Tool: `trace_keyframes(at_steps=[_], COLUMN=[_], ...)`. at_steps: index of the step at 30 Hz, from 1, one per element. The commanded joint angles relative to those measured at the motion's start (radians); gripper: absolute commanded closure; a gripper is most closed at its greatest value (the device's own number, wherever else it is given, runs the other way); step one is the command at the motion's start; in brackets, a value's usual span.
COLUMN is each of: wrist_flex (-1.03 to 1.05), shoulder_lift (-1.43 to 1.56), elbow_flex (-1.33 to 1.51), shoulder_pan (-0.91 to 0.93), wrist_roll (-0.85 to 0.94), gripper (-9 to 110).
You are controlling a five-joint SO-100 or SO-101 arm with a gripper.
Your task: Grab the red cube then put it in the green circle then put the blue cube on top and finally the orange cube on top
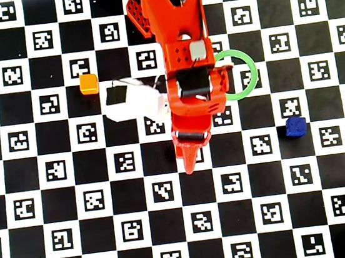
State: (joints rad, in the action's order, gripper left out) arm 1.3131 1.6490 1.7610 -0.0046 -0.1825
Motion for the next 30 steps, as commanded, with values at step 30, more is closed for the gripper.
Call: trace_keyframes(at_steps=[30], wrist_flex=[-0.301], shoulder_lift=[-0.133], elbow_flex=[0.173], shoulder_pan=[-0.002], wrist_roll=[0.026], gripper=[57])
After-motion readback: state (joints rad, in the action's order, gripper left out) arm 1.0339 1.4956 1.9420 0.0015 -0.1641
